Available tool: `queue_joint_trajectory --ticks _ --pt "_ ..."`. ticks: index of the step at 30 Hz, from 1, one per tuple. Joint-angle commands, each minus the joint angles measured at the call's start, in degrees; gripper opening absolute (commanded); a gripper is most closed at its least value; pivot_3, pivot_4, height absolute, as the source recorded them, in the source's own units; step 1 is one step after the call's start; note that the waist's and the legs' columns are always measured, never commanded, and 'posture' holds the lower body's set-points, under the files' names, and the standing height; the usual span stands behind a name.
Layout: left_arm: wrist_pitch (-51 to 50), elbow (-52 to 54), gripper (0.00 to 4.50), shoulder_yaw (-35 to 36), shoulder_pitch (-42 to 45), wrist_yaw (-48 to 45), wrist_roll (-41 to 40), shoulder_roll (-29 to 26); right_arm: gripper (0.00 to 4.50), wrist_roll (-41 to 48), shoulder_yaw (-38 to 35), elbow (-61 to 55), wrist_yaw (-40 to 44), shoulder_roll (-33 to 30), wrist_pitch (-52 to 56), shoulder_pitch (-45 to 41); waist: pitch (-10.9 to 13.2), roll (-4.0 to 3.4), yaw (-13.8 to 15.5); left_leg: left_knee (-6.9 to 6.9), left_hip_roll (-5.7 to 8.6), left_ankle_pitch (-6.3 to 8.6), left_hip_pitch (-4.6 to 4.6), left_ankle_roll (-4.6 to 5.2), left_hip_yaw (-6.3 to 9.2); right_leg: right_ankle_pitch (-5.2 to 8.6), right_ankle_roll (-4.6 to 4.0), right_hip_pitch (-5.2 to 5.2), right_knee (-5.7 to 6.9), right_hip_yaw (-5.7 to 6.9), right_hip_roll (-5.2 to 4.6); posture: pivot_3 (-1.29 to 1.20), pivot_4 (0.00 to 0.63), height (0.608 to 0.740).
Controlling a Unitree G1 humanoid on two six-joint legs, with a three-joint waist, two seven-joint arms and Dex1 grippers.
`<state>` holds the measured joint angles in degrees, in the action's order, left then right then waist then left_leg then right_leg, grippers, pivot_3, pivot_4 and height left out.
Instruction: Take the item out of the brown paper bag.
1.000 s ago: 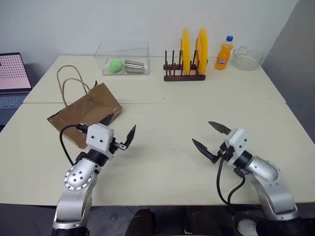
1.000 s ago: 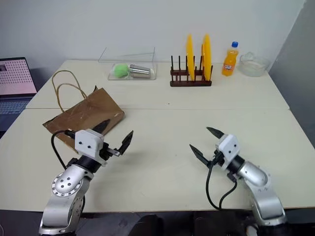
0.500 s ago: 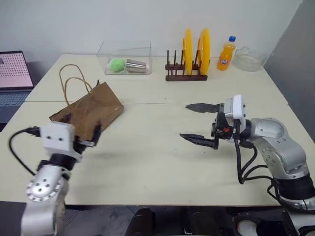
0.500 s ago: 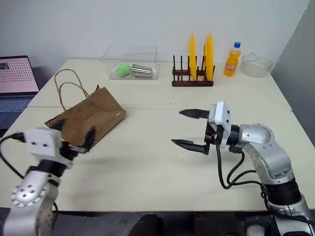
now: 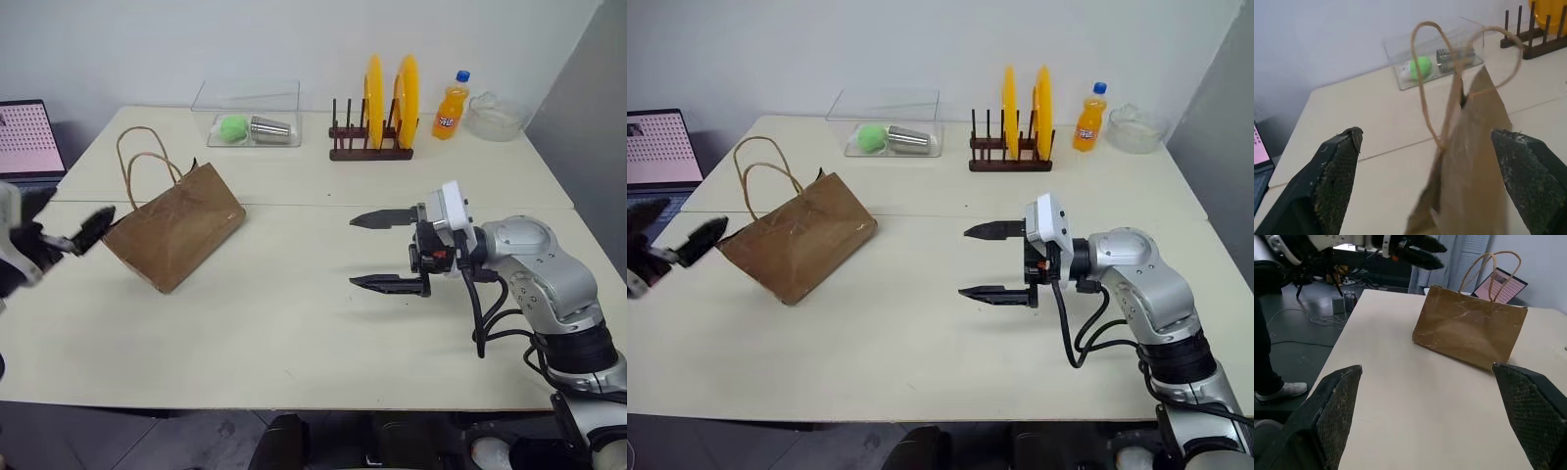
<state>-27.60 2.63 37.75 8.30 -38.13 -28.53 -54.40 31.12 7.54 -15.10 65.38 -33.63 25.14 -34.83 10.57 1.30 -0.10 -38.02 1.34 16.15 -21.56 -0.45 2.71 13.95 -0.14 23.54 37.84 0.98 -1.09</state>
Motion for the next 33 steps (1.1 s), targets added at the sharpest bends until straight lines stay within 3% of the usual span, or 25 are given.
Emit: queue_joint_trajectory --ticks 1,13,25,28,33 --pt "2.6 -5.6 4.38 -2.8 4.6 -2.8 1.2 -2.3 4.5 1.9 -1.8 -2.7 -2.3 0.6 2.0 -1.8 0.0 0.0 0.0 0.01 0.0 0.0 0.0 0.0 0.0 -0.1 -0.18 0.01 0.0 0.0 0.0 0.0 0.15 0.74" --pt "12.0 -32.0 4.38 -18.8 27.0 -13.6 8.9 -3.2 4.5 5.0 -3.6 -8.2 -9.3 1.0 8.4 -1.9 0.0 0.02 0.0 -0.01 0.01 -0.02 -0.46 -0.03 -0.04 -0.17 -0.25 0.51 0.16 0.0 -0.02 0.0 0.15 0.74" --pt "18.0 -48.9 4.38 -23.3 41.7 -16.2 13.1 -1.2 4.5 4.9 -4.0 -9.5 -10.7 0.2 8.8 -0.9 0.0 0.04 -0.2 -0.03 0.02 -0.01 -0.48 -0.02 -0.08 -0.17 -0.23 0.54 0.23 0.01 -0.03 0.0 0.15 0.74" --pt "19.4 -52.0 3.81 -23.9 43.9 -17.1 13.9 -0.6 4.5 5.1 -4.0 -9.9 -11.1 0.3 8.8 -0.8 0.0 0.04 -0.2 -0.04 0.03 -0.01 -0.48 -0.02 -0.08 -0.17 -0.23 0.55 0.25 0.01 -0.02 0.0 0.15 0.74" --pt "21.3 -55.2 2.27 -24.9 46.0 -18.7 15.3 0.0 4.5 5.8 -4.5 -10.7 -11.6 0.9 8.6 -0.8 0.0 0.05 -0.2 -0.06 0.03 -0.01 -0.48 -0.02 -0.08 -0.17 -0.23 0.54 0.26 0.02 -0.02 0.0 0.15 0.74"
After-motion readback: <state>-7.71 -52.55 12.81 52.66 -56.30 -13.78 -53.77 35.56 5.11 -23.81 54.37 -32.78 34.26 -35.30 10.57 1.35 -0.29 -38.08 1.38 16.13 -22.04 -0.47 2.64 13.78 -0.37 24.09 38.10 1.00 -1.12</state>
